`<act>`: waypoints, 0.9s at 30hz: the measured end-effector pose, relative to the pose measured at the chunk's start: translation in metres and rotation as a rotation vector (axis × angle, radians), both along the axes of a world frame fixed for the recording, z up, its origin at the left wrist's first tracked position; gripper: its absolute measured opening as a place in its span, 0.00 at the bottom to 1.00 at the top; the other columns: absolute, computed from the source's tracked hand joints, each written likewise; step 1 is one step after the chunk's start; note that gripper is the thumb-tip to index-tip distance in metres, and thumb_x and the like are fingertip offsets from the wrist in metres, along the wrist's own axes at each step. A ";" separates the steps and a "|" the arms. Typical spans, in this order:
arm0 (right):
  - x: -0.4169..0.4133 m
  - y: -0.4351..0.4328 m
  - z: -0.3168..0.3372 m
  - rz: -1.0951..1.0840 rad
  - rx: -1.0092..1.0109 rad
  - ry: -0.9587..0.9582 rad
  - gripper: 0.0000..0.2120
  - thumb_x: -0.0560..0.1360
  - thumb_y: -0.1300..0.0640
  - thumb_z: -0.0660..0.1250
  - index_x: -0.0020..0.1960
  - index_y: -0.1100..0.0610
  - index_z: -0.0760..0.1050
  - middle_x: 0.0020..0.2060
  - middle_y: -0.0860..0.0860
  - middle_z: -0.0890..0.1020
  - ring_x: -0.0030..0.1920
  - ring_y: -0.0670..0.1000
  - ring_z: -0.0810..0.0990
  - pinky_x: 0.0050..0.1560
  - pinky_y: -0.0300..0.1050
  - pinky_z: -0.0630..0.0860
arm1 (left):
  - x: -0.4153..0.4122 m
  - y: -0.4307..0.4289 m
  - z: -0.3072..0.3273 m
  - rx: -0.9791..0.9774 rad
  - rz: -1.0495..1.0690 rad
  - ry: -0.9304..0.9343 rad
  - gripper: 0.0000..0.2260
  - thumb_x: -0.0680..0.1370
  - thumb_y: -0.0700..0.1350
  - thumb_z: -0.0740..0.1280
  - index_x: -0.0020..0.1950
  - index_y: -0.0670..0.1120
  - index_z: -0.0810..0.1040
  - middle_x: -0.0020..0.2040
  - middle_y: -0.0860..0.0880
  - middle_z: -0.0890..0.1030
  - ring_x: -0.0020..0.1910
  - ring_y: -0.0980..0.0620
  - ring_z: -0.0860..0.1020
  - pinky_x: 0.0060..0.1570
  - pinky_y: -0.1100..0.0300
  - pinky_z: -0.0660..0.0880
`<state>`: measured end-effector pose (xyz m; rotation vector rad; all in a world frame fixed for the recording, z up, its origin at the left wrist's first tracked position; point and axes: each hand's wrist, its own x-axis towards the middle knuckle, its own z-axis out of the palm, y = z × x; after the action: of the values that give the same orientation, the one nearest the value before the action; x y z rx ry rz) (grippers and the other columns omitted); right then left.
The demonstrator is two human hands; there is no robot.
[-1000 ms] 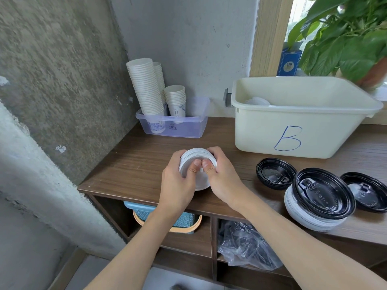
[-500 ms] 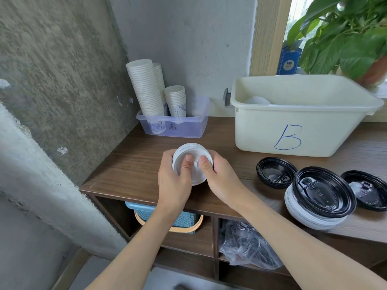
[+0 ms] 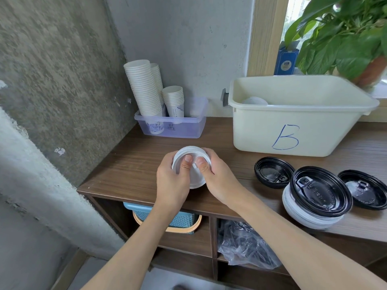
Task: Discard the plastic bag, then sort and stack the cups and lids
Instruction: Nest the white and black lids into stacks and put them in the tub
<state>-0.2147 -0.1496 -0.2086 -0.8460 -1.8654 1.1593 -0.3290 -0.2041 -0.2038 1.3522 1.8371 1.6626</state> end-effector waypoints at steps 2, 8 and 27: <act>0.000 0.001 -0.001 -0.002 0.000 -0.010 0.15 0.81 0.50 0.56 0.65 0.54 0.68 0.55 0.45 0.79 0.56 0.44 0.77 0.56 0.35 0.71 | 0.001 0.001 -0.001 -0.008 0.016 0.012 0.10 0.79 0.50 0.66 0.57 0.47 0.78 0.48 0.58 0.80 0.49 0.66 0.76 0.43 0.77 0.70; -0.005 0.000 0.001 -0.113 0.013 -0.004 0.13 0.80 0.59 0.59 0.65 0.56 0.70 0.53 0.47 0.78 0.55 0.48 0.75 0.56 0.38 0.68 | 0.008 0.001 -0.005 -0.005 0.067 0.076 0.06 0.79 0.47 0.66 0.54 0.47 0.75 0.44 0.60 0.77 0.46 0.70 0.75 0.40 0.77 0.69; -0.004 0.000 -0.001 -0.090 0.005 0.017 0.14 0.82 0.52 0.56 0.64 0.55 0.69 0.55 0.47 0.79 0.56 0.46 0.76 0.53 0.36 0.71 | 0.000 -0.001 0.003 -0.033 -0.052 -0.049 0.12 0.80 0.50 0.64 0.62 0.49 0.74 0.53 0.58 0.79 0.52 0.63 0.77 0.45 0.72 0.72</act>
<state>-0.2184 -0.1493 -0.2096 -0.9051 -1.7967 1.1030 -0.3286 -0.2048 -0.2007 1.3231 1.7787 1.6176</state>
